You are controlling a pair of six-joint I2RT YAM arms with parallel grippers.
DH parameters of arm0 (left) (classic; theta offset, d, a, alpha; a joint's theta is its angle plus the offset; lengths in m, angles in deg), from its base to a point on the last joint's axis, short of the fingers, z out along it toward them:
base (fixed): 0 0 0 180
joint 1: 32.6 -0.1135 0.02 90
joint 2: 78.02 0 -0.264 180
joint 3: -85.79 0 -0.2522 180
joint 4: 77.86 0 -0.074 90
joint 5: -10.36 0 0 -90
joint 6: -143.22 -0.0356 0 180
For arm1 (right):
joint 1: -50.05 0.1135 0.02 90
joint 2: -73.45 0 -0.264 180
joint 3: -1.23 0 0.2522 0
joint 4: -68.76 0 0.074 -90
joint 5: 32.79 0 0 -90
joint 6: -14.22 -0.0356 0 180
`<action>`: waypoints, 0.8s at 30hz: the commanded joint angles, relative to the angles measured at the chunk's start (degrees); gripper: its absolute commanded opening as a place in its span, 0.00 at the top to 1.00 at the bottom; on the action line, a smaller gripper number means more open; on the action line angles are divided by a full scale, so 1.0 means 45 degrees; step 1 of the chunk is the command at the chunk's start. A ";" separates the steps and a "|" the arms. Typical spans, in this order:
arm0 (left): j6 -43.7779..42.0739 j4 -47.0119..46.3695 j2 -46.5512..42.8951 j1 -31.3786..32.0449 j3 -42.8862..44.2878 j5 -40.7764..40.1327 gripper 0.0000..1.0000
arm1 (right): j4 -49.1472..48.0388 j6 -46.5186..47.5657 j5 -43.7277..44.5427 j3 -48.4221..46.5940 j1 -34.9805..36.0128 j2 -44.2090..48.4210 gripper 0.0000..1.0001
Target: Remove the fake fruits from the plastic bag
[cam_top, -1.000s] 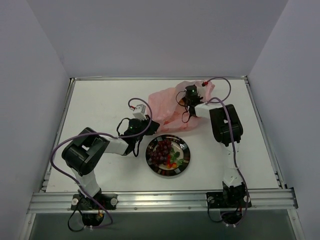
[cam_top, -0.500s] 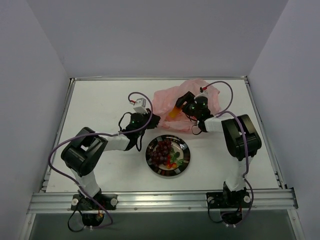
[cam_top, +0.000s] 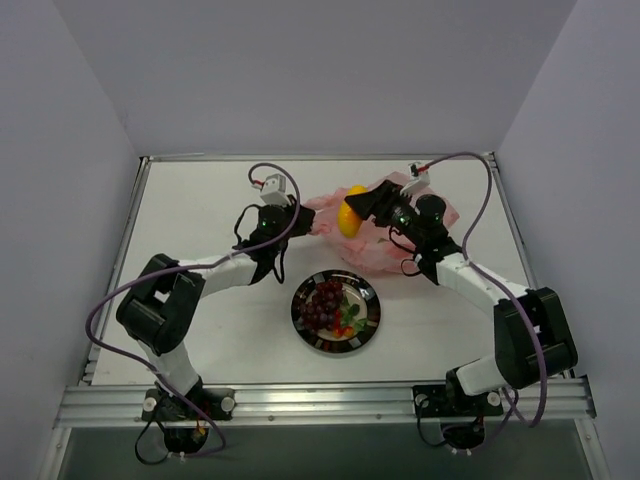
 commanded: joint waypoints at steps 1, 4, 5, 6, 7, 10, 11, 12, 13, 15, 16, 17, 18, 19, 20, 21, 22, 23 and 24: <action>-0.0275 0.0411 -0.0297 -0.0223 0.0816 -0.0581 0.98 | 0.1016 0.1319 -0.0896 -0.0088 0.0020 0.1554 0.72; -0.0294 0.0528 -0.0199 -0.0282 0.1070 -0.0678 0.98 | 0.0904 0.1418 -0.2184 -0.0069 0.0058 0.2064 0.72; -0.0333 0.0567 -0.0179 -0.0321 0.1149 -0.0737 0.98 | 0.0651 0.1380 -0.2497 -0.0011 0.0059 0.2124 0.72; -0.0333 0.0606 -0.0140 -0.0340 0.1246 -0.0776 0.98 | 0.0649 0.1321 -0.2693 -0.0030 0.0059 0.2182 0.72; -0.0333 0.0665 -0.0121 -0.0457 0.1421 -0.0776 0.98 | 0.0726 0.1359 -0.3140 -0.0030 0.0117 0.2357 0.72; -0.0431 0.0918 0.0055 -0.0633 0.1831 -0.0815 0.97 | 0.1812 0.2252 -0.3941 -0.0398 0.0565 0.2495 0.71; -0.0470 0.0958 0.0133 -0.0672 0.2123 -0.0815 0.98 | 0.2343 0.2664 -0.4081 -0.0594 0.0934 0.2457 0.71; -0.0470 0.0997 0.0307 -0.0711 0.2300 -0.0815 0.98 | 0.2909 0.3132 -0.4063 -0.0790 0.1189 0.2476 0.71; -0.0490 0.1075 0.0406 -0.0750 0.2456 -0.0815 0.98 | 0.3726 0.3543 -0.3850 -0.0927 0.1501 0.2534 0.71; -0.0509 0.1270 0.0795 -0.0867 0.3061 -0.0777 0.98 | 0.4647 0.4579 -0.2991 -0.1123 0.2358 0.2612 0.71; -0.0509 0.1387 0.0894 -0.0907 0.3257 -0.0738 0.98 | 0.5136 0.4834 -0.2660 -0.1143 0.2634 0.2844 0.71; -0.0529 0.1446 0.0992 -0.0965 0.3471 -0.0718 0.98 | 0.5295 0.5165 -0.2095 -0.1085 0.2888 0.3040 0.71; -0.0548 0.1524 0.1167 -0.1082 0.3860 -0.0698 0.98 | 0.5548 0.5323 -0.1838 -0.1065 0.3258 0.3235 0.71; -0.0548 0.1718 0.1207 -0.1141 0.4038 -0.0660 0.98 | 0.6131 0.5460 -0.1546 -0.1046 0.3417 0.3682 0.71; -0.0587 0.1759 0.1266 -0.1238 0.4195 -0.0640 0.98 | 0.6427 0.5655 -0.0808 -0.0929 0.3554 0.3957 0.71; -0.0626 0.1817 0.1305 -0.1278 0.4448 -0.0601 0.98 | 0.6759 0.5714 -0.0375 -0.0832 0.3671 0.4192 0.71; -0.0723 0.1895 0.1305 -0.1297 0.4547 -0.0581 0.98 | 0.7226 0.5734 -0.0042 -0.0676 0.3846 0.4717 0.71; -0.0763 0.1954 0.1305 -0.1317 0.4606 -0.0600 0.98 | 0.7463 0.5735 0.0251 -0.0288 0.3925 0.4954 0.71; -0.0782 0.1954 0.1305 -0.1375 0.4703 -0.0601 0.98 | 0.7716 0.5677 0.0834 -0.0090 0.4003 0.5188 0.71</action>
